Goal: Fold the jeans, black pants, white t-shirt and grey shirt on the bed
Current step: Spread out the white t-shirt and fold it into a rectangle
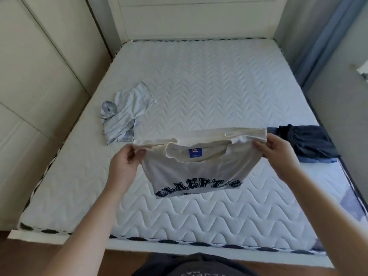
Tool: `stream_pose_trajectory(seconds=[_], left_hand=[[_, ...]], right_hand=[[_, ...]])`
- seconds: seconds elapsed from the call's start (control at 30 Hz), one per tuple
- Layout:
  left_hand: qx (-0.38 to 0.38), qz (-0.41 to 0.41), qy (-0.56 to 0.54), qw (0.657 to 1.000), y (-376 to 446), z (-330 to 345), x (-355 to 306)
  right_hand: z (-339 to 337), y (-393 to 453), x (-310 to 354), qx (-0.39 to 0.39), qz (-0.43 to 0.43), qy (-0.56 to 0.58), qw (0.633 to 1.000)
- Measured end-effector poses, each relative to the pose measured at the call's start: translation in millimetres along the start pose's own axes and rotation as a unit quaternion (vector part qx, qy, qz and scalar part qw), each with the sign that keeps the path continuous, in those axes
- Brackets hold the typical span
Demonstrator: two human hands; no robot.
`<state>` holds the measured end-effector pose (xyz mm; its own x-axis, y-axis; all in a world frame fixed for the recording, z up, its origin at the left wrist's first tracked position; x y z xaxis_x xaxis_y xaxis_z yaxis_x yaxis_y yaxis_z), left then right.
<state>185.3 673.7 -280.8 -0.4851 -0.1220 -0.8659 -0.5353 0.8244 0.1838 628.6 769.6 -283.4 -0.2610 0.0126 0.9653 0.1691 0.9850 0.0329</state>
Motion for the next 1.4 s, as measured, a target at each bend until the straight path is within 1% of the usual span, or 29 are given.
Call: stream_pose_trajectory(seconds=[0.1, 0.23, 0.3, 0.43, 0.6, 0.7, 0.8, 0.93, 1.1, 1.27, 1.4], left_hand=[[0.019, 0.022, -0.018, 0.999, 1, -4, -20], [0.059, 0.047, -0.058, 0.995, 3, -6, -44], [0.075, 0.072, -0.068, 0.992, 1, -3, -56], [0.142, 0.118, -0.062, 0.981, -20, 8, -71], [0.239, 0.139, -0.05, 0.96, -62, 43, -85], [0.28, 0.139, -0.089, 0.946, -92, 59, -98], [0.312, 0.163, -0.11, 0.929, -122, 74, -117], [0.357, 0.187, -0.119, 0.908, -160, 94, -144], [0.406, 0.177, -0.131, 0.887, -214, 136, -179], [0.445, 0.116, -0.142, 0.877, -293, 196, -199], [0.465, 0.08, -0.141, 0.87, -355, 236, -215]], right_hand=[[-24, -27, 12, -0.032, 0.001, 0.035, 0.999], [-55, -70, 29, -0.064, -0.01, 0.047, 0.997], [-71, -94, 37, -0.083, -0.014, 0.05, 0.995], [-108, -149, 35, -0.164, 0.013, 0.058, 0.985], [-145, -217, 26, -0.238, 0.078, 0.033, 0.968], [-172, -250, 30, -0.272, 0.068, 0.003, 0.96], [-203, -285, 33, -0.298, 0.055, -0.013, 0.953], [-244, -324, 23, -0.321, 0.068, 0.0, 0.945], [-307, -369, -6, -0.338, 0.08, 0.008, 0.938], [-374, -409, -47, -0.369, 0.101, 0.046, 0.923], [-432, -435, -76, -0.368, 0.138, 0.056, 0.918]])
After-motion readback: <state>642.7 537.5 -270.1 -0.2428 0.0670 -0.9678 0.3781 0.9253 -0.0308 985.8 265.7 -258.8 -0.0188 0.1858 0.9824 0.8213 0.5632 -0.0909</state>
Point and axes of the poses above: each hand's wrist, its own y-axis towards the middle knuckle, its own z-axis out of the palm, x = y × z, the point moved 9 cm from there along y, towards the middle knuckle, and after that the axes turned 12 degrees about -x, right-handed, at the moved point
